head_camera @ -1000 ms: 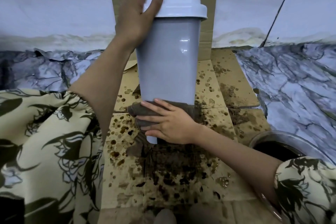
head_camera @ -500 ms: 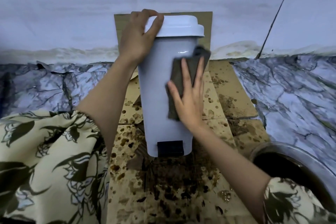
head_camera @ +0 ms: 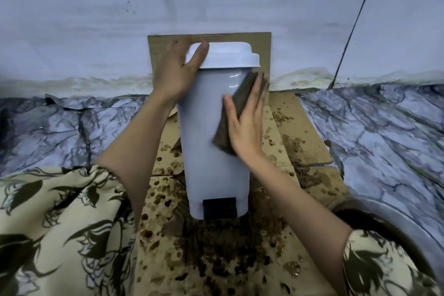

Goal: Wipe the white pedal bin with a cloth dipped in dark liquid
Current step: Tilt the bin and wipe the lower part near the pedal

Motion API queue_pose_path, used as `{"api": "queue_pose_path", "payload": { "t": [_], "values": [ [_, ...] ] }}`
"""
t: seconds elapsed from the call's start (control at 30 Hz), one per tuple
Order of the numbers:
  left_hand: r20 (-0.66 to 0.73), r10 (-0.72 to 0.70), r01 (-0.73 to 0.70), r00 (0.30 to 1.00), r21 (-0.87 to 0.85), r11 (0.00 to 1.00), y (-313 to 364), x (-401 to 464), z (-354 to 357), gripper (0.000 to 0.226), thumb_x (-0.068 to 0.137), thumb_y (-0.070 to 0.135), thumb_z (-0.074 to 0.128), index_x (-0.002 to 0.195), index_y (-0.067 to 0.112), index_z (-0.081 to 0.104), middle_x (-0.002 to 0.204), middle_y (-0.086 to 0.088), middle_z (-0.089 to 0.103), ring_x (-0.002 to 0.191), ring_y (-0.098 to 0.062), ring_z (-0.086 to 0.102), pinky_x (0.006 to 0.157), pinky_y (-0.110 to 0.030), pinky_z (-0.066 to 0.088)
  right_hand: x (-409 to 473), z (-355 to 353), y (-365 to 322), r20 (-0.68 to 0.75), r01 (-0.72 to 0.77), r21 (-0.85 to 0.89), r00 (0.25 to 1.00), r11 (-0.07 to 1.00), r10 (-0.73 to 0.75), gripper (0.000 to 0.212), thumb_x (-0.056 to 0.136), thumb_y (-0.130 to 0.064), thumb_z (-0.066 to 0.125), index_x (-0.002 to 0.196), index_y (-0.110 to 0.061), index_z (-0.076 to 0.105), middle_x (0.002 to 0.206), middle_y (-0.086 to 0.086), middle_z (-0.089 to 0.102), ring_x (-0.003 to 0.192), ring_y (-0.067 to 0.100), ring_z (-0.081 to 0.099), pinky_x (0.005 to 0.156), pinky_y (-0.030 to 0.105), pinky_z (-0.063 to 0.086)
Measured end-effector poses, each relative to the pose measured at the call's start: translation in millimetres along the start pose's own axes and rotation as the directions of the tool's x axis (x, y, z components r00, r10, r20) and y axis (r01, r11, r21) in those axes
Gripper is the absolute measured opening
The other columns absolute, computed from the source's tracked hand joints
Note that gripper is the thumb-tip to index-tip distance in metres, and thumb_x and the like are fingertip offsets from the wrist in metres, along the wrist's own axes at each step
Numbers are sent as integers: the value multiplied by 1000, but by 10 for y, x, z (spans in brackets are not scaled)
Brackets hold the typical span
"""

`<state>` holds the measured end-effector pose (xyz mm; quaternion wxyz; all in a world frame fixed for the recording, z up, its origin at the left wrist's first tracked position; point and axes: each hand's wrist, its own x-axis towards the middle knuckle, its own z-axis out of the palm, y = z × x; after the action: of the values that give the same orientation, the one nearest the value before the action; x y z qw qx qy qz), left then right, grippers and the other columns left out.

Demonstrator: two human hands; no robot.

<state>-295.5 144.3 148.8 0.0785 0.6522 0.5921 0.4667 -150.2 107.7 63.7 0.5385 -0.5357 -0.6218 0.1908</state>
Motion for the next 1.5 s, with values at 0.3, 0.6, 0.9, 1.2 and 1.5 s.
{"api": "queue_pose_path", "payload": {
  "t": [0.3,0.6,0.9,1.2,1.5],
  "values": [
    [13,-63,63,998,-13,998,-33,139,51,30,92,54,43,113,37,58,109,12,46,97,-1,45,73,-4,30,-1019,-32,978,240,118,67,962,991,-131,63,91,-59,40,143,-56,5,153,-25,-22,145,2,-4,115,20,15],
    [17,-87,87,996,-25,996,-8,118,34,28,92,53,44,111,38,59,110,12,47,98,0,45,72,3,27,-1201,-66,1063,290,215,-93,940,972,-180,51,99,-52,26,147,-44,13,157,-17,-15,147,25,-9,119,43,8],
    [27,-66,67,997,-29,997,-2,68,12,29,92,54,44,112,38,58,112,14,46,100,1,45,75,-1,27,-760,-165,694,744,928,-21,263,372,-614,32,97,-44,42,116,-36,66,138,-18,50,143,17,21,120,42,6],
    [4,-67,67,998,-32,997,7,51,18,30,93,53,44,113,37,59,111,14,47,100,-1,45,74,3,25,-892,-355,1033,436,740,-260,663,620,-609,37,101,-36,34,128,-23,55,142,4,42,139,34,25,113,57,18],
    [-13,-22,23,1000,10,1000,26,22,-10,29,95,50,43,114,36,60,114,13,51,102,1,44,79,-16,28,-4,196,-150,-169,-50,-253,986,966,7,58,99,-44,23,150,-17,20,157,14,19,144,38,13,115,51,23]
  ]
}}
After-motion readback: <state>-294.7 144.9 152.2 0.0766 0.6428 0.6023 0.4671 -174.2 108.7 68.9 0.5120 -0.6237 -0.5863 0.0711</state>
